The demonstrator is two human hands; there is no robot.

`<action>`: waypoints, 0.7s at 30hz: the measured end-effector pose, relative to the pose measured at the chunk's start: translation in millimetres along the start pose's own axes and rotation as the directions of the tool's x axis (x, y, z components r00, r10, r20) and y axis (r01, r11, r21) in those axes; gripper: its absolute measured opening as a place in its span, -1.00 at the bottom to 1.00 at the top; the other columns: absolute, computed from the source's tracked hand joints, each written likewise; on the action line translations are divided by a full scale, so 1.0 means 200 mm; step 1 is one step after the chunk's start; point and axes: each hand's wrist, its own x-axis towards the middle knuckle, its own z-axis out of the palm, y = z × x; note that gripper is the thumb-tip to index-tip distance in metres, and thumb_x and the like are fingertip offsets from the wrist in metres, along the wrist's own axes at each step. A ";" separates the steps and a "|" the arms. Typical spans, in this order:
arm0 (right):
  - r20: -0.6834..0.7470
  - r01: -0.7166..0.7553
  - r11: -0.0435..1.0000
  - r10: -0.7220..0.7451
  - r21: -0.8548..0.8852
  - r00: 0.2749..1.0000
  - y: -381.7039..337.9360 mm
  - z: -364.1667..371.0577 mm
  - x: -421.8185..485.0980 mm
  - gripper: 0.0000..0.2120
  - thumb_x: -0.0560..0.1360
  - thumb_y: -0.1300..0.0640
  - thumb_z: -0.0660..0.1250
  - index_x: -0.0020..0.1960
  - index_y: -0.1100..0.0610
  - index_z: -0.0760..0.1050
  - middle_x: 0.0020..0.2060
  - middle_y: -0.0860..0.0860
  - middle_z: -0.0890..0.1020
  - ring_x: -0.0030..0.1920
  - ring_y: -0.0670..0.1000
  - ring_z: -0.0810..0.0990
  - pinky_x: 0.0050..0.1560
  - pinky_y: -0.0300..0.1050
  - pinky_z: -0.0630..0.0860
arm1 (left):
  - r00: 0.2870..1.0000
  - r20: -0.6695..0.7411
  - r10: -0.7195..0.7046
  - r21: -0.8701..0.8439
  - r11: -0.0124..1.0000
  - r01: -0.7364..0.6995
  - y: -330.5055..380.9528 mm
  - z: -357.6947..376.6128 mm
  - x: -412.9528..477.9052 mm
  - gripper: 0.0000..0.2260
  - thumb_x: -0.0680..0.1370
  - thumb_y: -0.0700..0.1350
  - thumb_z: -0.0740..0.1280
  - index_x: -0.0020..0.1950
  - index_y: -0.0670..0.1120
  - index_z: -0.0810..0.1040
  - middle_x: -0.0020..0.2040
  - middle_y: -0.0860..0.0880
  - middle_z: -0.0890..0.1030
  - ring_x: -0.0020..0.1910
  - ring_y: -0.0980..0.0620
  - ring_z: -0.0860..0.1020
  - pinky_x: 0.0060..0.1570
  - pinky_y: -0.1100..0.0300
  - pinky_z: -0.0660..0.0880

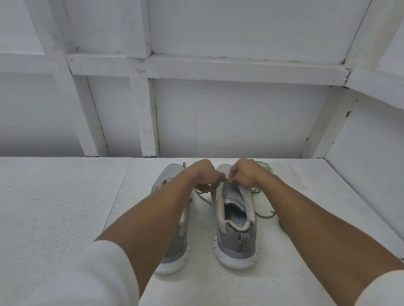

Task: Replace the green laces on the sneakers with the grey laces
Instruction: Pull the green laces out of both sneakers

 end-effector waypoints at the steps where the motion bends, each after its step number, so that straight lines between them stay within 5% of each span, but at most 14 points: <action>1: 0.002 -0.001 1.000 0.001 0.013 1.000 0.00 0.00 0.00 -0.91 0.45 0.22 0.40 -0.16 0.06 0.64 -0.18 0.03 0.63 -0.13 0.00 0.52 -0.16 -0.23 0.38 | 1.000 0.004 -0.010 -0.028 1.000 0.010 0.00 0.00 0.00 -0.78 0.55 -0.08 0.33 -0.13 -0.23 0.59 -0.28 -0.15 0.63 -0.29 -0.11 0.60 -0.09 0.08 0.64; 5: -0.029 -0.022 1.000 0.022 -0.007 0.999 0.02 0.00 0.03 -0.86 0.46 0.26 0.33 -0.18 0.07 0.60 -0.12 0.07 0.66 -0.13 0.03 0.56 -0.25 -0.22 0.42 | 0.999 0.029 -0.024 -0.134 0.991 0.028 -0.02 0.00 0.00 -0.78 0.56 -0.23 0.25 0.00 -0.36 0.61 -0.16 -0.27 0.65 -0.18 -0.21 0.66 0.02 -0.11 0.61; 11: -0.373 -0.194 0.971 0.129 -0.142 0.919 0.12 -0.07 0.07 -0.79 0.45 0.29 0.20 0.05 0.16 0.49 0.04 0.08 0.54 0.06 0.18 0.52 -0.03 -0.03 0.47 | 0.999 0.020 -0.042 -0.219 0.975 0.045 -0.05 0.01 0.02 -0.87 0.54 -0.29 0.26 -0.07 -0.30 0.59 -0.20 -0.26 0.61 -0.16 -0.22 0.65 0.04 -0.14 0.60; 16: -0.106 0.029 0.998 -0.036 -0.063 0.994 0.04 0.00 0.09 -0.62 0.44 0.10 0.35 0.25 -0.04 0.49 0.30 0.01 0.46 0.31 0.13 0.41 0.30 0.10 0.38 | 0.998 0.020 -0.058 -0.276 0.959 0.061 -0.05 0.02 0.03 -0.87 0.55 -0.31 0.27 -0.02 -0.35 0.57 -0.19 -0.27 0.61 -0.20 -0.20 0.62 0.03 -0.13 0.60; 21: -0.046 0.018 0.989 -0.025 -0.147 0.999 0.01 0.07 0.11 -0.95 0.45 0.04 0.39 -0.16 -0.10 0.56 0.09 -0.04 0.56 0.24 0.09 0.42 0.30 0.14 0.35 | 0.998 0.018 -0.056 -0.266 0.962 0.059 -0.05 0.02 0.02 -0.87 0.55 -0.29 0.25 -0.06 -0.31 0.57 -0.25 -0.21 0.63 -0.17 -0.18 0.67 0.05 -0.07 0.61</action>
